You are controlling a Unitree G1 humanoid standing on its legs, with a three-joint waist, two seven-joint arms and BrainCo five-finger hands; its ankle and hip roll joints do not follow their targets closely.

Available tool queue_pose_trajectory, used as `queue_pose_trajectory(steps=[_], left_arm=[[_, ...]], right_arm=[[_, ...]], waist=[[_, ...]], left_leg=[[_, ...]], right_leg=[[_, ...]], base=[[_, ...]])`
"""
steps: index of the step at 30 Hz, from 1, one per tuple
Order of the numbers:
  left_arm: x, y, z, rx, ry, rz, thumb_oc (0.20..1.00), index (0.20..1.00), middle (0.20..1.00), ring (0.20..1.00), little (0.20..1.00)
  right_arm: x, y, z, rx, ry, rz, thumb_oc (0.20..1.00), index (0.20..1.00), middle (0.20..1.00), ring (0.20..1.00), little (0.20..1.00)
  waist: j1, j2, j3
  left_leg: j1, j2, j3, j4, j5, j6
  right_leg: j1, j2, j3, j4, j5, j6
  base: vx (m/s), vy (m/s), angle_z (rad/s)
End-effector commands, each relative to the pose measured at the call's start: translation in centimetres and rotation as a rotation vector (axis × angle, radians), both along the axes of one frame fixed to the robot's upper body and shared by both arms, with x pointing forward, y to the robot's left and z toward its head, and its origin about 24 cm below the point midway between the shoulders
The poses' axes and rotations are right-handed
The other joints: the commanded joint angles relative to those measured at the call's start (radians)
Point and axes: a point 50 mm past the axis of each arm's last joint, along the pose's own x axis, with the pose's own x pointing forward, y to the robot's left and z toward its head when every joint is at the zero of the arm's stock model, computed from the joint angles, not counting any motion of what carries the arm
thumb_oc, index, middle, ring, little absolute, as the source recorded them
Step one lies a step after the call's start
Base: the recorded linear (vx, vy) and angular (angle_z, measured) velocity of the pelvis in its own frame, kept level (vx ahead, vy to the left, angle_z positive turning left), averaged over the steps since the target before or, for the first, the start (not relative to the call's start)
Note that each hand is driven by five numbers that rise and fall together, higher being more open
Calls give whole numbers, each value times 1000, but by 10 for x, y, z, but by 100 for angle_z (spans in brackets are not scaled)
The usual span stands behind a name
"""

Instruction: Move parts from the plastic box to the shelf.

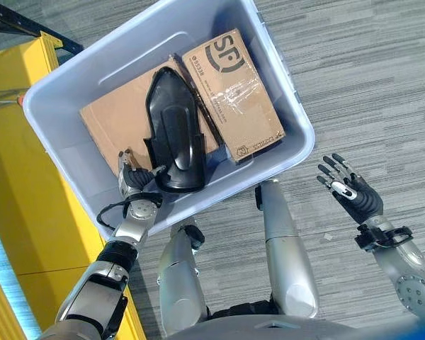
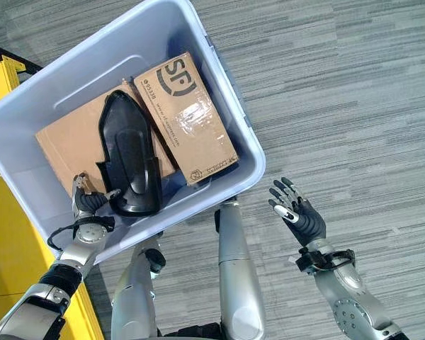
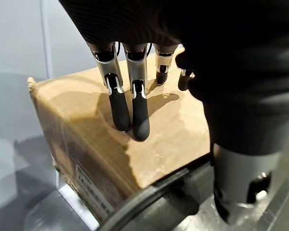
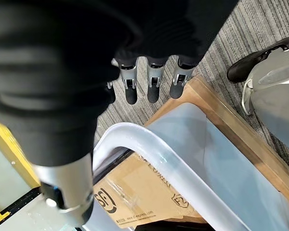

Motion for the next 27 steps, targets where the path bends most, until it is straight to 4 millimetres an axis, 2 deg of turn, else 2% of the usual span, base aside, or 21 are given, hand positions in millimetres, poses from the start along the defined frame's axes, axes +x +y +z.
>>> queue_pose_trajectory(steps=[1, 8, 9, 10, 11, 22, 27], left_arm=[[33, -55, 14, -19, -10, -230, 1000, 1000, 1000, 1000, 1000], [42, -67, 26, -8, -47, -261, 1000, 1000, 1000, 1000, 1000], [44, -69, 28, -9, -52, -265, 793, 793, 793, 793, 793], [47, -69, 31, -4, -53, -266, 238, 238, 238, 238, 238], [47, -69, 31, -4, -54, -266, 200, 200, 200, 200, 200], [50, -77, 34, -47, -72, -287, 200, 200, 200, 200, 200], [52, -80, 44, -63, -127, -291, 200, 200, 200, 200, 200]], right_arm=[[2, 0, 13, 11, -67, 38, 1000, 1000, 1000, 1000, 1000], [2, -1, 14, 20, -79, 27, 1000, 1000, 1000, 1000, 1000], [2, -1, 14, 21, -81, 26, 1000, 1000, 1000, 1000, 1000], [3, -1, 14, 20, -82, 24, 1000, 1000, 1000, 1000, 1000], [3, -1, 14, 20, -83, 24, 1000, 1000, 1000, 1000, 1000], [3, 0, 9, 45, -84, -5, 1000, 1000, 1000, 1000, 1000], [1, -1, 5, 76, -75, -23, 1000, 1000, 1000, 1000, 1000]], waist=[[-74, -3, 27], [-91, 6, 27], [-94, 6, 27], [-99, 7, 27], [-99, 7, 27], [-103, 1, 27], [-99, -4, 27]], left_leg=[[31, 135, -122, 195, -144, -80], [22, 137, -107, 208, -156, -78], [21, 137, -104, 210, -158, -78], [17, 139, -100, 217, -163, -77], [17, 139, -100, 218, -164, -77], [8, 152, -80, 245, -184, -73], [16, 149, -85, 246, -187, -73]], right_leg=[[96, 8, -14, -258, 257, 35], [67, 17, 3, -242, 252, 34], [61, 19, 5, -238, 252, 34], [49, 24, 9, -232, 252, 33], [48, 25, 9, -231, 252, 33], [21, 37, 10, -207, 243, 28], [29, 31, 2, -194, 237, 27]], base=[[0, 0, 0], [20, -19, -6], [36, -17, -3], [0, 0, 0], [30, -6, -3], [16, -12, -5], [0, 0, 0]])
